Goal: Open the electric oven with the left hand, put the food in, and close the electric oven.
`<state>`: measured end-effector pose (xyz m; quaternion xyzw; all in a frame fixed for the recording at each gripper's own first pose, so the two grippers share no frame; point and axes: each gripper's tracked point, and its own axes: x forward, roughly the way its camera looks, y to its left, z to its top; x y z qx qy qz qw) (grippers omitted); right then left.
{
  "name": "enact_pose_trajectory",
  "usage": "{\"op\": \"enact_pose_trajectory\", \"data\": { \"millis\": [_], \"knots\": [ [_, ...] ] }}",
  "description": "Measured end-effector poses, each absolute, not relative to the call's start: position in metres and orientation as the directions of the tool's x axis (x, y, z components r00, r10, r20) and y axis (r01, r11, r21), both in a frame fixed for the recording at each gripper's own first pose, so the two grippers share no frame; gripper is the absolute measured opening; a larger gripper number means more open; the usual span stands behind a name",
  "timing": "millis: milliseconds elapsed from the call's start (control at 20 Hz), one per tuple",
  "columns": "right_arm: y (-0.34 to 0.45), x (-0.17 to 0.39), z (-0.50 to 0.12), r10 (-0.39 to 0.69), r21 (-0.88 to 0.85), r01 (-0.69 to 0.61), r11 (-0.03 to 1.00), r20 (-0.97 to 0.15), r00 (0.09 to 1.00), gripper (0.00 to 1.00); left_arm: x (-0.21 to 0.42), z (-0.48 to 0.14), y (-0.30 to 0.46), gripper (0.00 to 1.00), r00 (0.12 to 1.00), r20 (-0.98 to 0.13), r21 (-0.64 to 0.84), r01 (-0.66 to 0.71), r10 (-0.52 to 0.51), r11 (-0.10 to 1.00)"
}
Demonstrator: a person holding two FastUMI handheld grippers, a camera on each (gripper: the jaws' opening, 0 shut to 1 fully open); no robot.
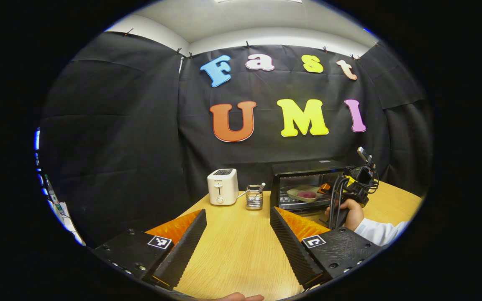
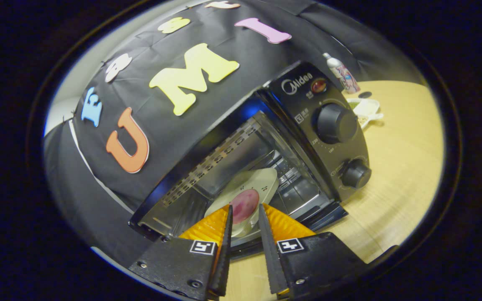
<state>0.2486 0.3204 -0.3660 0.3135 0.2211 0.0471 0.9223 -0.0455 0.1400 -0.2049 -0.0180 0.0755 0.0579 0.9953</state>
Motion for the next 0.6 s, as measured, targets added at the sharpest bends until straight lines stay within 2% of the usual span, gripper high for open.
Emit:
{"op": "enact_pose_trajectory", "data": {
  "millis": [50,100,150,300,350,450,500,600],
  "knots": [
    [0.316,0.243,-0.363,0.215,0.576,0.047,0.816,-0.378,0.901,0.43,-0.045,-0.204,0.137,0.97,0.983,-0.148,-0.025,-0.114,0.109,0.993],
    [0.312,0.236,-0.360,0.209,0.561,0.040,0.827,-0.372,0.904,0.41,-0.046,-0.202,0.134,0.97,0.984,-0.146,-0.024,-0.107,0.103,0.994],
    [0.308,0.229,-0.355,0.205,0.548,0.031,0.836,-0.365,0.908,0.44,-0.047,-0.201,0.131,0.97,0.984,-0.147,-0.024,-0.102,0.097,0.995],
    [0.300,0.207,-0.331,0.230,0.521,-0.035,0.853,-0.315,0.921,0.60,-0.049,-0.202,0.121,0.97,0.984,-0.156,-0.031,-0.089,0.083,0.996],
    [0.294,0.198,-0.323,0.232,0.495,-0.054,0.867,-0.305,0.924,0.60,-0.049,-0.201,0.118,0.97,0.984,-0.160,-0.035,-0.088,0.081,0.996],
    [0.282,0.183,-0.311,0.233,0.443,-0.087,0.893,-0.287,0.929,0.68,-0.049,-0.201,0.112,0.97,0.981,-0.178,-0.043,-0.091,0.082,0.995],
    [0.280,0.170,-0.301,0.244,0.425,-0.108,0.899,-0.279,0.929,0.78,-0.049,-0.202,0.109,0.97,0.979,-0.186,-0.049,-0.091,0.081,0.995],
    [0.269,0.151,-0.283,0.256,0.404,-0.135,0.905,-0.262,0.931,0.84,-0.047,-0.198,0.101,0.97,0.978,-0.198,-0.073,-0.086,0.070,0.994]
  ]
}}
